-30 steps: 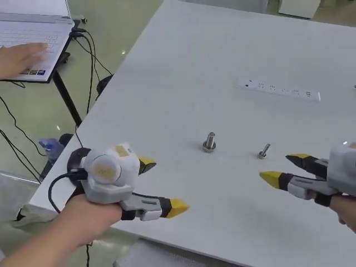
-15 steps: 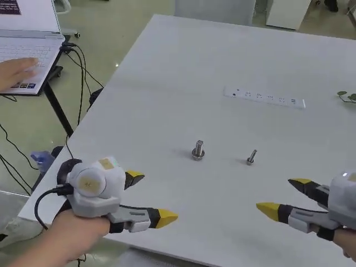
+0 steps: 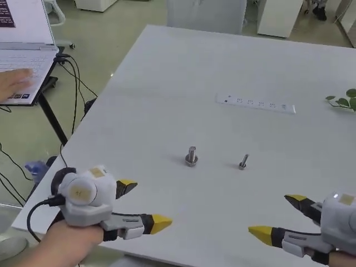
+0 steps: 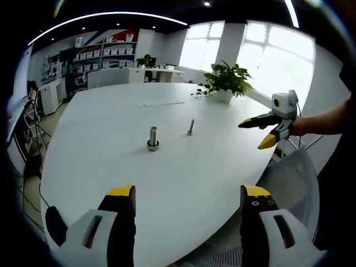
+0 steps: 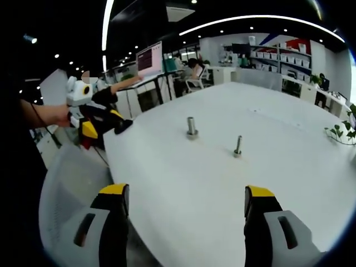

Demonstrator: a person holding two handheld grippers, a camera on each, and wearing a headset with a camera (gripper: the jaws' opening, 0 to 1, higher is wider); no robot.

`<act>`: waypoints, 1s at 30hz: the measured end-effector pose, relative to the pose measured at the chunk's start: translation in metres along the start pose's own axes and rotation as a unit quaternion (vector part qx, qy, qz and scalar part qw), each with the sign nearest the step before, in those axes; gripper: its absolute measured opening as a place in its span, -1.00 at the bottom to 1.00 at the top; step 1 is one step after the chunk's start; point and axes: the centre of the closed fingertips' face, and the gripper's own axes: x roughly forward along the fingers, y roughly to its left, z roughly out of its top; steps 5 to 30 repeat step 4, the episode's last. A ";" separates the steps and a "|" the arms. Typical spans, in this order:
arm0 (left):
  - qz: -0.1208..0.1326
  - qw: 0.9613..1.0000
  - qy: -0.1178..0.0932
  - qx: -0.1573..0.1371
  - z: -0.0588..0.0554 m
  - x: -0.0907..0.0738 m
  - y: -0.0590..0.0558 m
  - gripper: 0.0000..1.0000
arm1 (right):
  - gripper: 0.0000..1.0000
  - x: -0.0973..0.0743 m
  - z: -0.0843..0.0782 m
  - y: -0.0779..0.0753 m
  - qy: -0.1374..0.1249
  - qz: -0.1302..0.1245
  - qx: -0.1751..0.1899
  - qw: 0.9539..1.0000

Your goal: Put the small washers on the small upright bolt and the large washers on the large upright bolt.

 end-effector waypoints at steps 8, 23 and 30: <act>0.000 1.000 -0.001 -0.006 -0.002 0.000 -0.001 0.53 | 0.85 0.000 0.001 0.001 -0.007 -0.001 0.002 1.000; 0.000 1.000 -0.001 -0.006 -0.002 0.000 -0.001 0.53 | 0.85 0.000 0.001 0.001 -0.007 -0.001 0.002 1.000; 0.000 1.000 -0.001 -0.006 -0.002 0.000 -0.001 0.53 | 0.85 0.000 0.001 0.001 -0.007 -0.001 0.002 1.000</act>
